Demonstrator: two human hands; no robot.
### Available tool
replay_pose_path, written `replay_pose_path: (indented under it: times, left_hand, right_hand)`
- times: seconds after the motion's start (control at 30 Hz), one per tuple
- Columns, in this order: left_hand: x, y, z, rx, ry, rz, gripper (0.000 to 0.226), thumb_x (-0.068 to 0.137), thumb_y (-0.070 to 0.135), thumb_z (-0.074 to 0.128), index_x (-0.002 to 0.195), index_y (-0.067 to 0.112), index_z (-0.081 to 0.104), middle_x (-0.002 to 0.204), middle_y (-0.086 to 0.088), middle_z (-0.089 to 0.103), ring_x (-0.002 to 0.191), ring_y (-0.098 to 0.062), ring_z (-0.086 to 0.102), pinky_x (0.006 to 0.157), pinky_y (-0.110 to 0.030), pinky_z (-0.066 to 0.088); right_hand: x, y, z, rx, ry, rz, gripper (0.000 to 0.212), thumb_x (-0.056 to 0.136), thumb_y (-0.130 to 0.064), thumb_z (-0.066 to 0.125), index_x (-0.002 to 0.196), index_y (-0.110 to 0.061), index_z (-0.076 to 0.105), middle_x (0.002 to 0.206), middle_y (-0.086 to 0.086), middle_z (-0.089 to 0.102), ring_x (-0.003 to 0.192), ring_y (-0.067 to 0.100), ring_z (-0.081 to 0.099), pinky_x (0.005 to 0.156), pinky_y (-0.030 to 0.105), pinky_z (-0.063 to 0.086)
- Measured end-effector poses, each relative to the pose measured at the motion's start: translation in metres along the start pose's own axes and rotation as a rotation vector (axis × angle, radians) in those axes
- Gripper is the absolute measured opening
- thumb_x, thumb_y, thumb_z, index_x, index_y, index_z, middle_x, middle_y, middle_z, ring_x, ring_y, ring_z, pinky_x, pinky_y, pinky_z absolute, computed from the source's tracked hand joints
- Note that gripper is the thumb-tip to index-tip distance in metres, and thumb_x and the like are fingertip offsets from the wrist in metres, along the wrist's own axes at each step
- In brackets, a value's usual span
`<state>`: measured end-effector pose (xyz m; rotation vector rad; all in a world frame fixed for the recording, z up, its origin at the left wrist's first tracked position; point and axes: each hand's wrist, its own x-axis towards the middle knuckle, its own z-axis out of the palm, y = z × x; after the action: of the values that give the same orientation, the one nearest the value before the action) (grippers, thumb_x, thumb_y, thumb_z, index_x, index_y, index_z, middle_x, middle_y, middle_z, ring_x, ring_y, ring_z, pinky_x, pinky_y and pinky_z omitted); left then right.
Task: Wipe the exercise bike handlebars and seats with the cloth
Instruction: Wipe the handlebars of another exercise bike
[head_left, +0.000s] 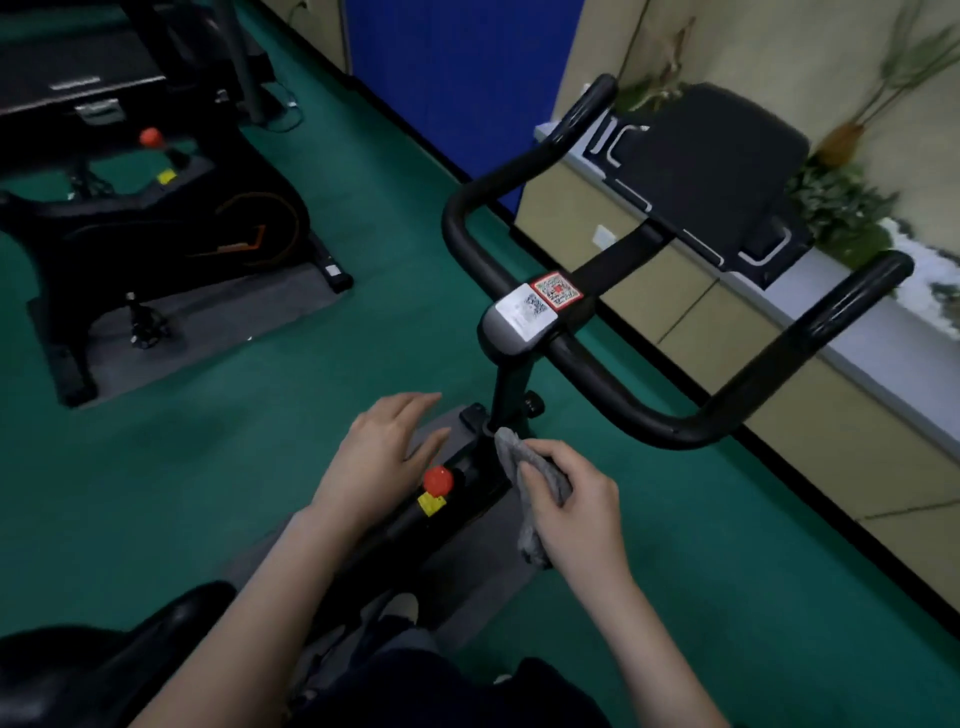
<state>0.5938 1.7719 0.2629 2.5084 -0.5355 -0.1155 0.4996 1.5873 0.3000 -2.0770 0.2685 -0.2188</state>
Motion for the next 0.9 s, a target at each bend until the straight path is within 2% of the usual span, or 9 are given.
replay_pose_path:
  times: [0.13, 0.27, 0.4, 0.5, 0.7, 0.77, 0.9]
  left_hand:
    - [0.042, 0.006, -0.023, -0.038, 0.087, 0.191, 0.061, 0.092, 0.053, 0.033, 0.136, 0.015, 0.049, 0.134, -0.001, 0.052, 0.123, -0.019, 0.047, 0.104, -0.034, 0.036]
    - [0.076, 0.026, -0.034, -0.072, 0.154, 0.391, 0.051, 0.095, 0.043, 0.042, 0.136, 0.013, 0.047, 0.138, -0.003, 0.048, 0.126, -0.021, 0.045, 0.105, -0.04, 0.037]
    - [0.102, 0.044, -0.029, -0.105, 0.183, 0.528, 0.047, 0.095, 0.037, 0.046, 0.133, 0.01, 0.051, 0.139, -0.006, 0.048, 0.13, -0.025, 0.042, 0.106, -0.042, 0.034]
    - [0.12, 0.052, -0.017, -0.133, 0.173, 0.589, 0.043, 0.093, 0.031, 0.05, 0.131, 0.01, 0.053, 0.137, -0.005, 0.05, 0.132, -0.024, 0.041, 0.107, -0.041, 0.031]
    - [0.135, 0.054, -0.001, -0.236, 0.157, 0.596, 0.038, 0.093, 0.026, 0.049, 0.127, 0.01, 0.056, 0.135, -0.004, 0.051, 0.131, -0.023, 0.04, 0.107, -0.04, 0.031]
    - [0.135, 0.054, 0.001, -0.279, 0.185, 0.593, 0.037, 0.092, 0.023, 0.051, 0.126, 0.01, 0.058, 0.134, -0.004, 0.052, 0.13, -0.023, 0.042, 0.106, -0.039, 0.032]
    - [0.135, 0.055, 0.002, -0.315, 0.206, 0.575, 0.034, 0.091, 0.02, 0.055, 0.123, 0.011, 0.06, 0.133, -0.003, 0.053, 0.13, -0.022, 0.043, 0.104, -0.04, 0.033]
  right_hand:
    - [0.009, -0.021, 0.011, -0.045, 0.28, -0.07, 0.029, 0.083, 0.002, 0.068, 0.094, -0.025, 0.066, 0.092, -0.012, 0.066, 0.088, -0.006, 0.061, 0.076, 0.002, 0.04]
    - [0.019, -0.037, 0.004, -0.13, 0.574, -0.139, 0.018, 0.081, -0.001, 0.065, 0.092, -0.015, 0.068, 0.091, -0.007, 0.065, 0.088, -0.003, 0.06, 0.08, 0.008, 0.042]
    - [0.044, -0.043, -0.008, -0.307, 0.797, -0.186, 0.015, 0.081, 0.004, 0.065, 0.093, -0.001, 0.071, 0.095, 0.005, 0.065, 0.09, 0.017, 0.062, 0.085, 0.023, 0.048]
    - [0.074, -0.043, -0.006, -0.426, 0.765, -0.173, 0.016, 0.081, 0.002, 0.064, 0.094, -0.001, 0.071, 0.096, 0.005, 0.064, 0.092, 0.024, 0.062, 0.087, 0.024, 0.046]
    - [0.094, -0.032, 0.009, -0.63, 0.495, -0.085, 0.019, 0.083, -0.002, 0.066, 0.1, -0.002, 0.072, 0.098, 0.008, 0.067, 0.097, 0.021, 0.053, 0.091, 0.011, 0.034]
    - [0.086, -0.029, 0.0, -0.67, 0.49, -0.077, 0.021, 0.082, 0.002, 0.065, 0.101, -0.002, 0.072, 0.099, 0.007, 0.068, 0.097, 0.022, 0.054, 0.094, 0.007, 0.033]
    - [0.076, -0.033, -0.012, -0.672, 0.536, -0.008, 0.018, 0.081, 0.002, 0.066, 0.097, -0.003, 0.073, 0.09, 0.006, 0.069, 0.088, 0.023, 0.057, 0.087, 0.001, 0.031]
